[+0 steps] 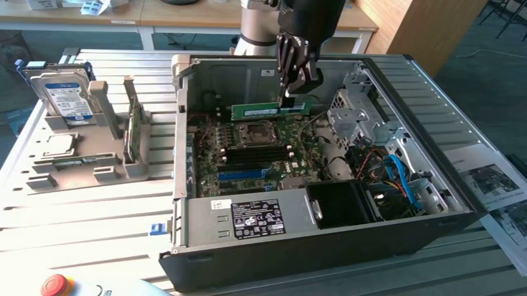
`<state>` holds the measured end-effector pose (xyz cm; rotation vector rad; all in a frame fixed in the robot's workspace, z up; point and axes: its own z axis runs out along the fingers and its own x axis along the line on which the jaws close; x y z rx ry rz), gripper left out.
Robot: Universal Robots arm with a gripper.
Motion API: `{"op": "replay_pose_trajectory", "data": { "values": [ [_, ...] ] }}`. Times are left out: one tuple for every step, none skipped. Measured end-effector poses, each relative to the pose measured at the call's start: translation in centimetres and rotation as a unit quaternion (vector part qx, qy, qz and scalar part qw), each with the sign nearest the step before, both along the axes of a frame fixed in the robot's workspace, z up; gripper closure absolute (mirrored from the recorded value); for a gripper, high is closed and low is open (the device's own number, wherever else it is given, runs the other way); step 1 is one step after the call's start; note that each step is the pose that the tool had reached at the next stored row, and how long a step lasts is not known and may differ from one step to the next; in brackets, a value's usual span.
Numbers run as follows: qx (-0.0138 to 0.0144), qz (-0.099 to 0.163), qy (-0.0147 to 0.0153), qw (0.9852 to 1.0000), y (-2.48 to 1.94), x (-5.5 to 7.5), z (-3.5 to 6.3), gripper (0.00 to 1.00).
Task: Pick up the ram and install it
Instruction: 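Pick up the ram and move it above insertion slot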
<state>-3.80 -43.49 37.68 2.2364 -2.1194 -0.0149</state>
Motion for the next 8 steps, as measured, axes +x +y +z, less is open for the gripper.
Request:
{"op": "replay_pose_trajectory", "data": {
  "values": [
    [0.0000, 0.000, 0.0000, 1.0000, 0.09, 0.00, -0.06, 0.88],
    [0.0000, 0.000, 0.0000, 1.0000, 0.17, 0.01, -0.13, 0.88],
    [-0.0001, 0.000, 0.0000, 1.0000, 0.26, 0.01, -0.21, 0.88],
    [0.0000, 0.000, 0.0000, 1.0000, 0.36, 0.01, -0.29, 0.88],
    [0.0000, 0.000, 0.0000, 1.0000, 0.45, 0.01, -0.36, 0.88],
    [0.0000, 0.000, 0.0000, 1.0000, 0.50, 0.02, -0.39, 0.88],
    [0.0000, 0.000, 0.0000, 1.0000, 0.50, 0.02, -0.39, 0.88],
    [0.0000, 0.000, 0.0000, 1.0000, 0.50, 0.01, -0.39, 0.88]
  ]
}}
